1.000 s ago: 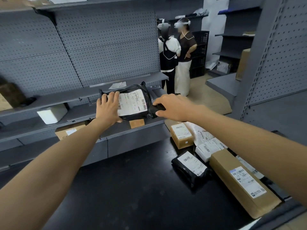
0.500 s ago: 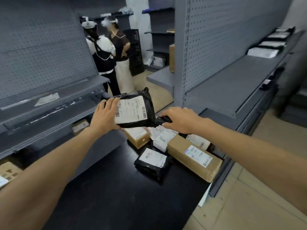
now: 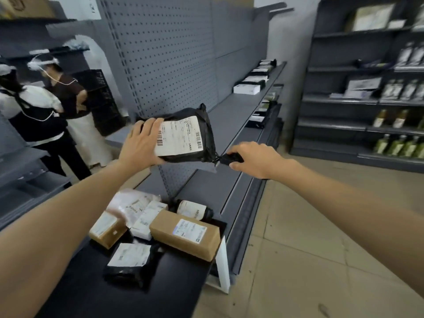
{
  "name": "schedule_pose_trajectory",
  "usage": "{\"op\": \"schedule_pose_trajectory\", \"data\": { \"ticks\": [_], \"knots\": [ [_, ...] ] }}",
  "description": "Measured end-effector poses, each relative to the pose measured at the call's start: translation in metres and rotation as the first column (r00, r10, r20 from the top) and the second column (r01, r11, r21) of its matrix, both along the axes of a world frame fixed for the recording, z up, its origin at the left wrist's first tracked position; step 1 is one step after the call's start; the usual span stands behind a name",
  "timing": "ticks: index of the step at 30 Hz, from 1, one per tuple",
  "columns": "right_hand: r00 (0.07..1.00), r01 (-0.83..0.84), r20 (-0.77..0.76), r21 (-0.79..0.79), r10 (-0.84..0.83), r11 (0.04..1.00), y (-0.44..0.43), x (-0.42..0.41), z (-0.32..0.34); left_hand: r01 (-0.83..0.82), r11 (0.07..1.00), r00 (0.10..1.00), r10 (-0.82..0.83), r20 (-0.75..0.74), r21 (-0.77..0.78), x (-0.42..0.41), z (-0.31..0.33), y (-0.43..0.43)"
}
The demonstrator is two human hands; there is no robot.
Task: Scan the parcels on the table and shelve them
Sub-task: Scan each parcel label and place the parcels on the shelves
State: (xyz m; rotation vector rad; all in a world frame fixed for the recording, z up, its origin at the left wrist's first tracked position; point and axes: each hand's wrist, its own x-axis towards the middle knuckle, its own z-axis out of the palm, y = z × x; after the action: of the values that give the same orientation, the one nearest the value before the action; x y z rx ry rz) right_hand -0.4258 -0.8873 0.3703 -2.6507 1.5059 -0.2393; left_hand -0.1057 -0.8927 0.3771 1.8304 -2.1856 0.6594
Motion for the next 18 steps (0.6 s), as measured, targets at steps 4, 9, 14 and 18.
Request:
{"op": "schedule_pose_trajectory", "data": {
  "ticks": [4, 9, 14, 18],
  "knots": [
    [0.993, 0.111, -0.028, -0.013, -0.112, 0.994, -0.012, -0.112, 0.006, 0.058, 0.998, 0.998, -0.058, 0.004, 0.012, -0.109, 0.000, -0.049],
    [0.962, 0.268, -0.043, -0.050, -0.270, 0.962, -0.020, -0.251, 0.010, 0.179, 0.982, 0.984, -0.178, -0.023, 0.053, -0.266, -0.012, -0.107],
    [0.910, 0.407, -0.059, -0.056, -0.410, 0.912, -0.034, -0.361, 0.008, 0.298, 0.950, 0.954, -0.293, -0.068, 0.096, -0.398, -0.034, -0.156],
    [0.889, 0.450, -0.074, -0.034, -0.451, 0.892, -0.061, -0.414, -0.004, 0.324, 0.933, 0.946, -0.323, -0.035, 0.156, -0.459, -0.059, -0.194]
  ]
}}
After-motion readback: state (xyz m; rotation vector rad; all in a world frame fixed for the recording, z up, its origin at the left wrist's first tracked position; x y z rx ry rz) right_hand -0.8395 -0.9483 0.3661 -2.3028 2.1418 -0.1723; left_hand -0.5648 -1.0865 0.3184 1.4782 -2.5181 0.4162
